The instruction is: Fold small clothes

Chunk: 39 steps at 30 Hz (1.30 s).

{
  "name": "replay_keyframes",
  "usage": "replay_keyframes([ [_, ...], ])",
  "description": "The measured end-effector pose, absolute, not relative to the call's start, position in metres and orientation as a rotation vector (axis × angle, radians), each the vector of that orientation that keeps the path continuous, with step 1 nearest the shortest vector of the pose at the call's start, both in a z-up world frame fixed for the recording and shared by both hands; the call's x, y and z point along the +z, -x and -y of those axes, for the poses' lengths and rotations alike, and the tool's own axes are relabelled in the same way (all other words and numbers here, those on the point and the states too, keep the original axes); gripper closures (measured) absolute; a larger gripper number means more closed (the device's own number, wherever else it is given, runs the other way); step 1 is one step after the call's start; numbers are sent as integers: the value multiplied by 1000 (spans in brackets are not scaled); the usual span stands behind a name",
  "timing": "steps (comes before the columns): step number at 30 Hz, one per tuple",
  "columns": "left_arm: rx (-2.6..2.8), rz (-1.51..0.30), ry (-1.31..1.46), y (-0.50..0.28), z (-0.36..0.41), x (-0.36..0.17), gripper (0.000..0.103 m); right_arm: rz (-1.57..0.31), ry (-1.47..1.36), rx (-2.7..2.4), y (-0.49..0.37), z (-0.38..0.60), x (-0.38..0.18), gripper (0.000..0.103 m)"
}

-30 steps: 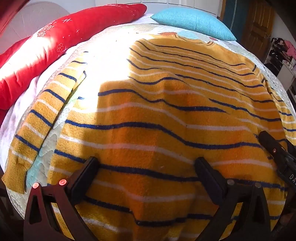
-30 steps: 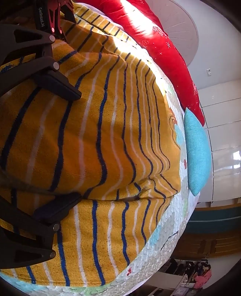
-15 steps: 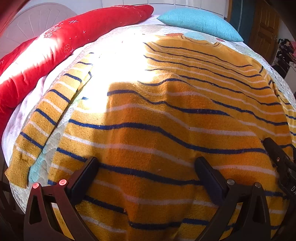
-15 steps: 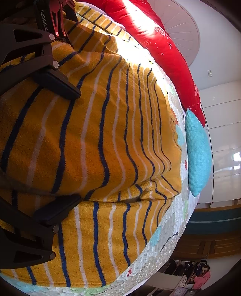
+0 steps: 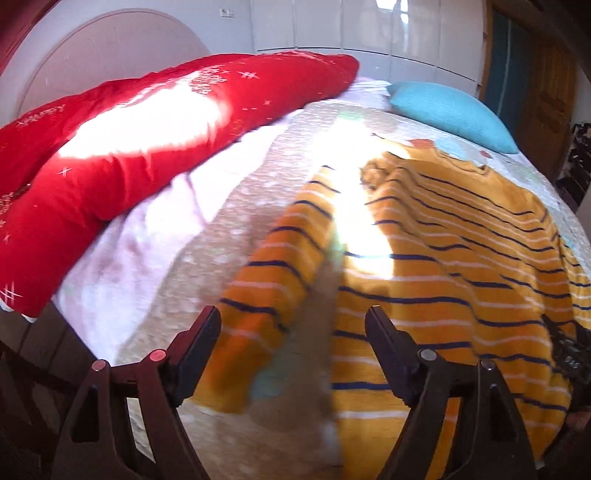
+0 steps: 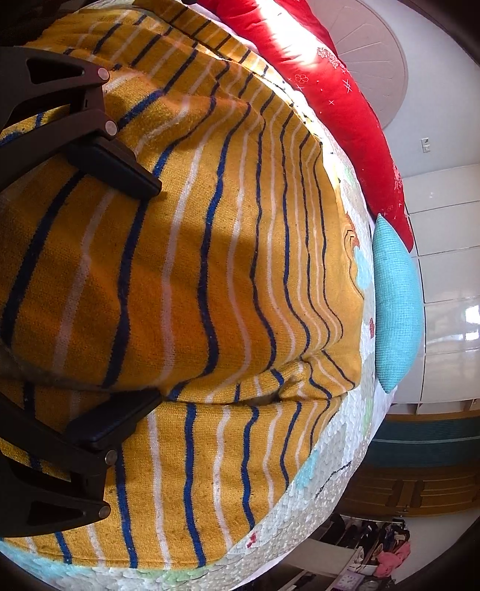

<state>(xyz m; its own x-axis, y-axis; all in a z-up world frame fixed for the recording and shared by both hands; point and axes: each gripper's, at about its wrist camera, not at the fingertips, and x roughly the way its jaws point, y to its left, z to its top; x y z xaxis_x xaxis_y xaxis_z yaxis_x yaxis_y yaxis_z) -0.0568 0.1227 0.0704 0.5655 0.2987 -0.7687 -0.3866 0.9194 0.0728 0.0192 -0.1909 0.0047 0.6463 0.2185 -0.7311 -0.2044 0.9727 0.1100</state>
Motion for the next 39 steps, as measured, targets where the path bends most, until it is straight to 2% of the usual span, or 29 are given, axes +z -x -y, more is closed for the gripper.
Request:
replay_keyframes([
  [4,337,-979,7,39,-145,43,23,-837,-3,231,-20,189,4,0],
  [5,301,-1007,2,32,-148,36,28,-837,-3,231,-19,190,4,0],
  [6,265,-1025,27,26,-153,31,66,-838,-3,231,-19,190,4,0],
  [7,253,-1036,74,21,-162,30,86,-838,-2,230,-19,190,4,0],
  [9,252,-983,209,40,-188,32,88,-841,3,227,-19,189,4,0],
  [15,504,-843,430,33,-307,61,88,-852,42,196,-21,183,3,0],
  [19,553,-837,475,28,-346,64,82,-855,51,185,-22,180,3,0],
  [21,551,-812,460,31,-337,70,75,-855,52,182,-22,180,3,0],
  [22,546,-801,458,39,-335,72,66,-856,52,182,-22,179,4,0],
  [26,444,-787,452,60,-291,79,54,-855,51,183,-23,179,4,0],
  [28,357,-807,445,65,-259,77,43,-854,49,185,-22,178,4,0],
  [36,93,-972,445,70,-139,32,42,-869,38,204,-22,182,7,0],
  [38,53,-986,426,70,-112,27,42,-891,25,244,-19,186,20,7],
  [39,34,-990,380,70,-96,28,42,-867,-5,263,-13,193,30,8],
])
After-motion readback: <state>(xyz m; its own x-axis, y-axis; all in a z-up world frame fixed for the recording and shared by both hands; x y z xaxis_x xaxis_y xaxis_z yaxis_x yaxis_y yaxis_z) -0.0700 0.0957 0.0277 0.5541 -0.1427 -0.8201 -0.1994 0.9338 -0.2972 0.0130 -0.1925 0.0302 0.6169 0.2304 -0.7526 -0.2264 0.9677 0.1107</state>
